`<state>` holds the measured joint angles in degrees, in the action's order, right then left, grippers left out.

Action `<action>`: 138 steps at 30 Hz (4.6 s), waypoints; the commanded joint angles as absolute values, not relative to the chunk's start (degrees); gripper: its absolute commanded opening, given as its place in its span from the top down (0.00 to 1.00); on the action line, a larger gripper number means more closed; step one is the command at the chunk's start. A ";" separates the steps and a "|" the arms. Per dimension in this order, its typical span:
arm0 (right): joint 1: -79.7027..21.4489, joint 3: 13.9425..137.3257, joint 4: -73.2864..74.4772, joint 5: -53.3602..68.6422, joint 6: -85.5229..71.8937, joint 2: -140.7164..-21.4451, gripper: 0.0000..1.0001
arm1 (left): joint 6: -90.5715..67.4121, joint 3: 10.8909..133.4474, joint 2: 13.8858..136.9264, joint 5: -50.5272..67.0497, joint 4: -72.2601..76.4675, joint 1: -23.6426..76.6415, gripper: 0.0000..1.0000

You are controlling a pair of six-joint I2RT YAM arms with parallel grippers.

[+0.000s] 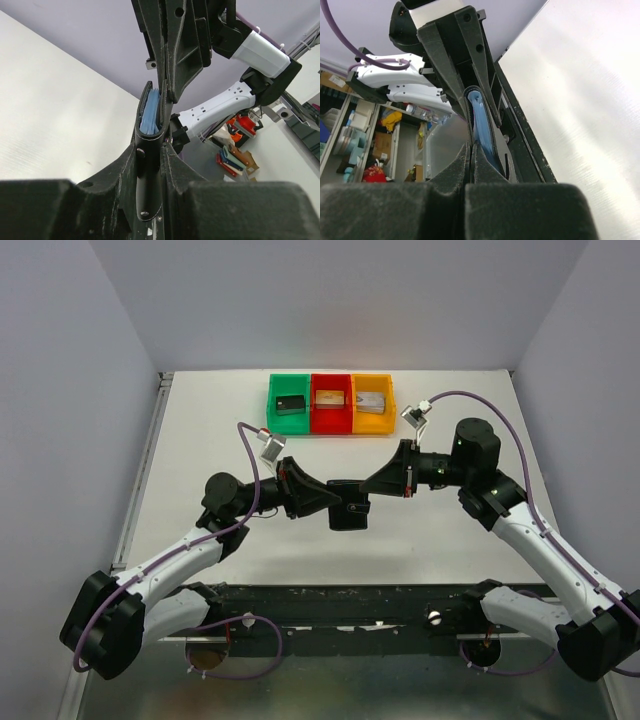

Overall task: Take the credit cards out of the card holder
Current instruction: Pick up the card holder from the center of the board, then open the card holder.

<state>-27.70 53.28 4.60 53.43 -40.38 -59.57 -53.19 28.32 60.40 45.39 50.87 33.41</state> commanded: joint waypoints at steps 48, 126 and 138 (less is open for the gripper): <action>-63.46 84.73 39.99 -33.14 -17.05 -77.34 0.34 | -55.90 61.44 60.38 -6.33 -20.13 44.47 1.00; -61.61 88.59 48.78 -38.32 -20.30 -85.52 0.99 | -55.37 56.51 55.46 -8.00 -18.37 46.06 1.00; -61.52 81.57 37.81 -29.89 -18.46 -78.14 0.70 | -55.72 56.33 55.81 -8.17 -18.54 46.05 1.00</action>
